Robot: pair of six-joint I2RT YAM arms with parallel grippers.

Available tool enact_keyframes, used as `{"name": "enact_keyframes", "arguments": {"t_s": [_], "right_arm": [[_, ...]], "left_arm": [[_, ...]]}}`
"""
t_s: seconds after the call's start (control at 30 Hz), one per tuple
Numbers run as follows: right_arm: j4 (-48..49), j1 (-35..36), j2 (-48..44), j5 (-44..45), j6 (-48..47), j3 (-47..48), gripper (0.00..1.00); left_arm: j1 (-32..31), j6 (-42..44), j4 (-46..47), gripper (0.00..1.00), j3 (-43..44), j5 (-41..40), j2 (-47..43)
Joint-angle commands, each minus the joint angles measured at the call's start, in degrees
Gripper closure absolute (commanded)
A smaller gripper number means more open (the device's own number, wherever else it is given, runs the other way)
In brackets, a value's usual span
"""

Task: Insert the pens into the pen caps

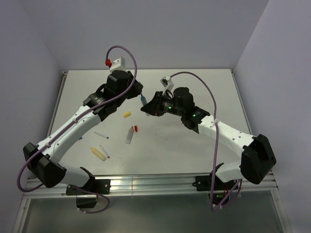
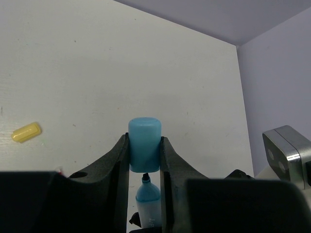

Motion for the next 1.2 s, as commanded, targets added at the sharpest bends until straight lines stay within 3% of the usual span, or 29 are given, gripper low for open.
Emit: {"name": "enact_keyframes", "arguments": {"t_s": [0.0,0.8,1.17], "right_arm": [[2.2,-0.6,-2.4,0.1,-0.5,1.9,1.0],[3.9,-2.5,-2.1,1.2,1.1,2.4,1.0],[6.8,-2.7,-3.9,5.4,1.9,1.8,1.0]], "left_arm": [[-0.5,0.6,2.3,1.0,0.0,1.0,0.5],[-2.9,0.2,2.9,1.0,-0.9,1.6,1.0],[-7.2,-0.4,0.5,1.0,-0.8,-4.5,0.3]]}}
